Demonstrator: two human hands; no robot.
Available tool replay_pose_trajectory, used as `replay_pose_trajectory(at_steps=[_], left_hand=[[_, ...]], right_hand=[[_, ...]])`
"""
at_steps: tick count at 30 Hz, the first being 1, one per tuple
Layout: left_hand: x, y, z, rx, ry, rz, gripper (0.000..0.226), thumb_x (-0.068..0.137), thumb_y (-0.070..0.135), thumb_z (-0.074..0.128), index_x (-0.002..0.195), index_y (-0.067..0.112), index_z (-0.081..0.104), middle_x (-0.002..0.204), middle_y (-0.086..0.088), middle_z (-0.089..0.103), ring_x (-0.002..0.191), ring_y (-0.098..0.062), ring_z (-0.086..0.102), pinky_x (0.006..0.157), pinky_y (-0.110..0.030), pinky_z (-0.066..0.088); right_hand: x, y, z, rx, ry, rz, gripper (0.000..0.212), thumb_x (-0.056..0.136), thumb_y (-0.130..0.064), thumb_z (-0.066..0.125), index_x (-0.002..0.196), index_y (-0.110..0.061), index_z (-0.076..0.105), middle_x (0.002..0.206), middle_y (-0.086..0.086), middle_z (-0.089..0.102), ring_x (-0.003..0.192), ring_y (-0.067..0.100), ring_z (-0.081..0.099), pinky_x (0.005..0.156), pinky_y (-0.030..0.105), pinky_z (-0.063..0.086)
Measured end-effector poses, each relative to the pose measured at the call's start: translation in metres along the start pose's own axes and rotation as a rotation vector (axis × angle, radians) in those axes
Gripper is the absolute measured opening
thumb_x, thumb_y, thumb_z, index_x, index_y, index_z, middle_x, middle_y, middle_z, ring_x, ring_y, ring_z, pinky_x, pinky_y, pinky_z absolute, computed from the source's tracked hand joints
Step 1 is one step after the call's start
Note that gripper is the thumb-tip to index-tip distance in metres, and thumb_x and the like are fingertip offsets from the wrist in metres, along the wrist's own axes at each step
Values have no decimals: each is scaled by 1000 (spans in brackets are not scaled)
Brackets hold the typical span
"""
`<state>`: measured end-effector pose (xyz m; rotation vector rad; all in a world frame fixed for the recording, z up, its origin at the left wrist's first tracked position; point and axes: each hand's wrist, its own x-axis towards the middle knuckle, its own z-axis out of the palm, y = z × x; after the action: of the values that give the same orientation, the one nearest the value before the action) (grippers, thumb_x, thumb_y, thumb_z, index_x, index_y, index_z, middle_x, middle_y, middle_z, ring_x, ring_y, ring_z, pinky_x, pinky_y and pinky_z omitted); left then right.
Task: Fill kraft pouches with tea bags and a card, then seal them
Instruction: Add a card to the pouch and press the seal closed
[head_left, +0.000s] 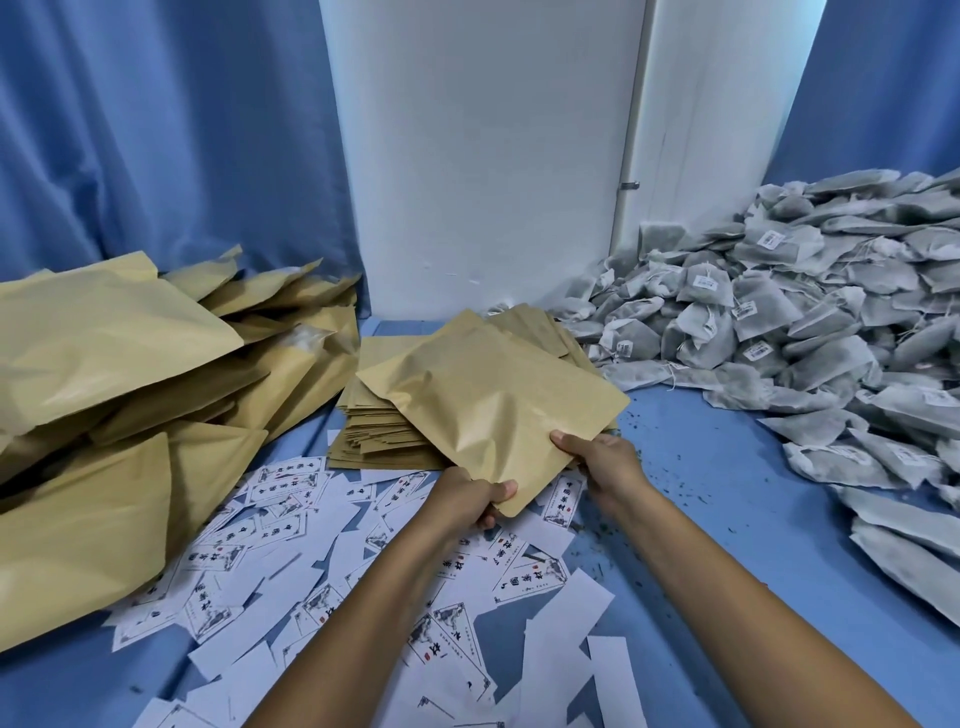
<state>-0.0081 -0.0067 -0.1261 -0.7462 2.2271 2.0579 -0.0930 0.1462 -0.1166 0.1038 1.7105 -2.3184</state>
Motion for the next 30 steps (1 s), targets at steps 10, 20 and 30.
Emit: replay_pose_trajectory(at_steps=[10,20,30], left_hand=[[-4,-2,-5,-22,-12,9,22,83,16,73,82,8,52,60,1,51,43,-11,43,44,-19,41],[-7,-5,-7,120,-22,48,25,83,21,72,80,9,51,61,-3,55,44,-11,47,53,-22,41],[-7,-18,-26,58,-27,8,23,82,14,73,90,0,56,55,-5,55,40,-13,46,48,-21,41]], right_hand=[[10,-4,-8,3,28,6,16,74,0,77,75,-3,61,76,12,70,66,23,68,56,28,54],[27,-9,-25,34,79,-13,14,79,-3,73,82,-3,60,81,12,67,66,21,66,56,28,53],[33,-6,-32,-100,115,-66,20,77,-18,78,77,-5,63,79,10,69,70,22,65,73,37,54]])
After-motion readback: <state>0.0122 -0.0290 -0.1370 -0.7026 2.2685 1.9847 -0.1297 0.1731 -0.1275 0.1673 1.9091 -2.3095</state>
